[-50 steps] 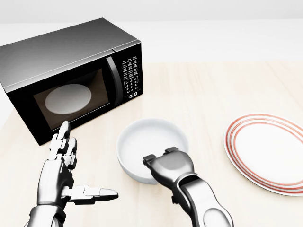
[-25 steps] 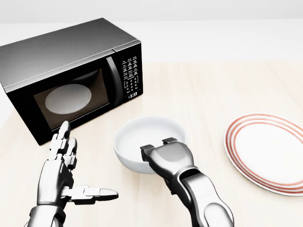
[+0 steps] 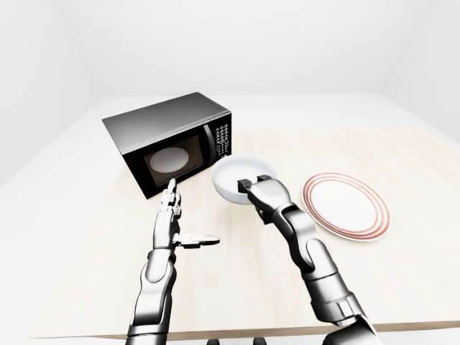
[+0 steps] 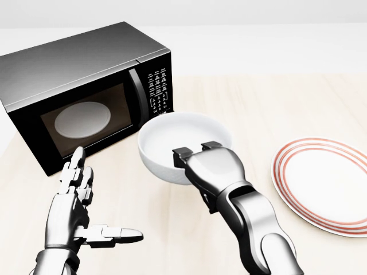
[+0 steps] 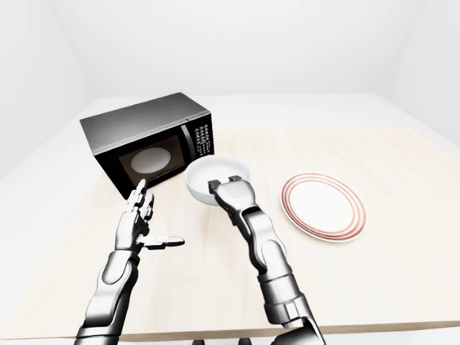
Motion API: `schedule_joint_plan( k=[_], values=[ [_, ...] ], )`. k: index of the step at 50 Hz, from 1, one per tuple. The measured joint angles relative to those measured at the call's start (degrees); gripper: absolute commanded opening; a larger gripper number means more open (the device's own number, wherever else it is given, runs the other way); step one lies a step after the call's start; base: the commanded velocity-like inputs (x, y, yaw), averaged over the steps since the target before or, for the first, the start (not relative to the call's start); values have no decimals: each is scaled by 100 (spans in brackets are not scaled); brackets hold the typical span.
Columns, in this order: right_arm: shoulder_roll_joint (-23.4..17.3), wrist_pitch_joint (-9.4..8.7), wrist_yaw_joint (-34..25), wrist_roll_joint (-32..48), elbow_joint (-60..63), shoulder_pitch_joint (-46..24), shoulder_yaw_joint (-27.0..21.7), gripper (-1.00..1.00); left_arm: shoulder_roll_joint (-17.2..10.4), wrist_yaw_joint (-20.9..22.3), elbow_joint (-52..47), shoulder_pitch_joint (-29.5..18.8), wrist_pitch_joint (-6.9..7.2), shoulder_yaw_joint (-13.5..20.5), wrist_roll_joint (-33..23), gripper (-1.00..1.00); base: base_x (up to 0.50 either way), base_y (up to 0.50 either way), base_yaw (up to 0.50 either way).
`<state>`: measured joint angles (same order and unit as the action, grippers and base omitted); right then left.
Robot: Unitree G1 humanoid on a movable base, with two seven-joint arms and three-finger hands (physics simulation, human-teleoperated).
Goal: Pick up the white bowl and put it on the plate.
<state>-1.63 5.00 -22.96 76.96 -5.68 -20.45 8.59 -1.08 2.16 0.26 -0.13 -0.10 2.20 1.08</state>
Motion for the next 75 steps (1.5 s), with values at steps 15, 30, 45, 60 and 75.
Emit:
schedule_joint_plan(
  k=[15, 30, 45, 60, 75],
  values=[
    [-290, 0, -103, -175, 213, -175, -316, -100, 0, 0, 0, 0, 0, 0, 0, 100, 0, 0, 0],
    [-767, -28, 105, -440, -96, -456, -713, -100, 0, 0, 0, 0, 0, 0, 0, 100, 0, 0, 0],
    [-1219, -58, 289, -691, -384, -489, -1039, -100, 0, 0, 0, 0, 0, 0, 0, 100, 0, 0, 0],
    [-1594, -97, 424, -784, -692, -545, -1286, -100, 0, 0, 0, 0, 0, 0, 0, 100, 0, 0, 0],
    [-2010, -127, 726, -964, -1286, -639, -1499, -100, 0, 0, 0, 0, 0, 0, 0, 100, 0, 0, 0]
  ],
)
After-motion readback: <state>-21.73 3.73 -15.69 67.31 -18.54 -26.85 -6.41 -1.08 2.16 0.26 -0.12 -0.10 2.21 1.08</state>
